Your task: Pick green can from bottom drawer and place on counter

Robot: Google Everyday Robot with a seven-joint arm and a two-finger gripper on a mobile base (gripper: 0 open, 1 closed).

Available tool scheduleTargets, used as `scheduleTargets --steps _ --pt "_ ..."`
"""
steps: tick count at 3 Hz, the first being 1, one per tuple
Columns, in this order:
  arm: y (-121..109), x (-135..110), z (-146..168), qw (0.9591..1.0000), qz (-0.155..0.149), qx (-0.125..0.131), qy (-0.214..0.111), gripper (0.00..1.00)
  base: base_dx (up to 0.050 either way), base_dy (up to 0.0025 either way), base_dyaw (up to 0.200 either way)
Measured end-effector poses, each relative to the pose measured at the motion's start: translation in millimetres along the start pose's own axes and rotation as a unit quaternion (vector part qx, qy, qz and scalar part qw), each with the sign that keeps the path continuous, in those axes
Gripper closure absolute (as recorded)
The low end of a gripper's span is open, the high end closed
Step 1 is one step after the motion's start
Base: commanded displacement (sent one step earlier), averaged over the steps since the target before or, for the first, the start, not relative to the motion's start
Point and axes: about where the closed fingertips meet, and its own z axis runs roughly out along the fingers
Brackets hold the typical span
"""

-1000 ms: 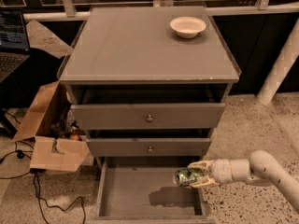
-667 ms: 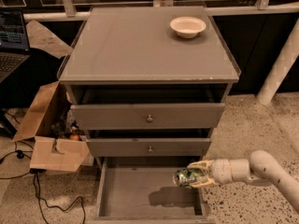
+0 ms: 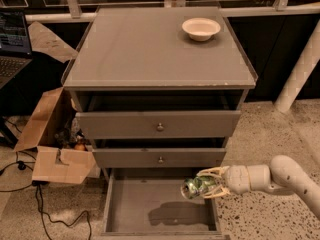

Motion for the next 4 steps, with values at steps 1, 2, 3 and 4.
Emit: scheduleTargets --steps 1,2,3,4 --pt "-3 -59 3 0.9980 -0.048 -0.028 -0.029 1.00 0.000 0.00000 0.000" --pt "-15 -103 0 0.9949 -0.084 -0.038 -0.040 1.00 0.000 0.00000 0.000" --pt "-29 -142 -4 0.9913 -0.119 -0.039 -0.042 1.00 0.000 0.00000 0.000" --pt "-42 -194 -16 0.9843 -0.165 -0.040 -0.047 1.00 0.000 0.00000 0.000"
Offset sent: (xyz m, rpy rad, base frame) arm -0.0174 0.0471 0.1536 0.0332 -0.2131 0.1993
